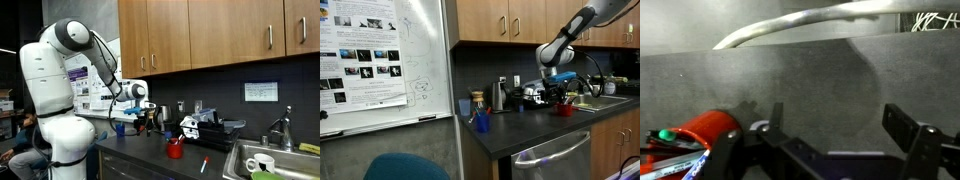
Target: Remove the marker with a black lid from the orange cup and put it on the counter
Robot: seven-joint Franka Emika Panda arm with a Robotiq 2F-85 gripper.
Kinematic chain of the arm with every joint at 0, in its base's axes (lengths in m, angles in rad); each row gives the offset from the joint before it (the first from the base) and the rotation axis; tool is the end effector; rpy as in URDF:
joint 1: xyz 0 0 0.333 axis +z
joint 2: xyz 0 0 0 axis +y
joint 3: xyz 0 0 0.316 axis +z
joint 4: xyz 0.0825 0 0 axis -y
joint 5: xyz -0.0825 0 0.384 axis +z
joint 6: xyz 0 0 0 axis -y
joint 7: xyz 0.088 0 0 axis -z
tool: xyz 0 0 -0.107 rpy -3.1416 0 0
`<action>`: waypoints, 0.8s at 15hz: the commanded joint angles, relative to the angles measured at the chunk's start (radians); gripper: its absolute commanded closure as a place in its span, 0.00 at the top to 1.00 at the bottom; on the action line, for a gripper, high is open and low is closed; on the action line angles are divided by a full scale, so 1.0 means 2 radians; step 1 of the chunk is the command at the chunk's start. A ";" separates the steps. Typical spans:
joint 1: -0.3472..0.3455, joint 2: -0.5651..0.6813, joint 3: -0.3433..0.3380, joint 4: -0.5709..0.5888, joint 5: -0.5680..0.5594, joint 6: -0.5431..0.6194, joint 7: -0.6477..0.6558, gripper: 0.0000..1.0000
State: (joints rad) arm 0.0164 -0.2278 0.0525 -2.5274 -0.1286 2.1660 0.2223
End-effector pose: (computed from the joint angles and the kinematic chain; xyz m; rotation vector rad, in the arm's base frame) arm 0.4229 0.0237 0.3477 3.0029 -0.1145 -0.1753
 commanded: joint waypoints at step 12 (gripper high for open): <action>-0.011 0.000 -0.011 0.013 0.014 0.009 -0.004 1.00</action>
State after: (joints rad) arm 0.0108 -0.2266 0.0452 -2.5113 -0.1156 2.1768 0.2222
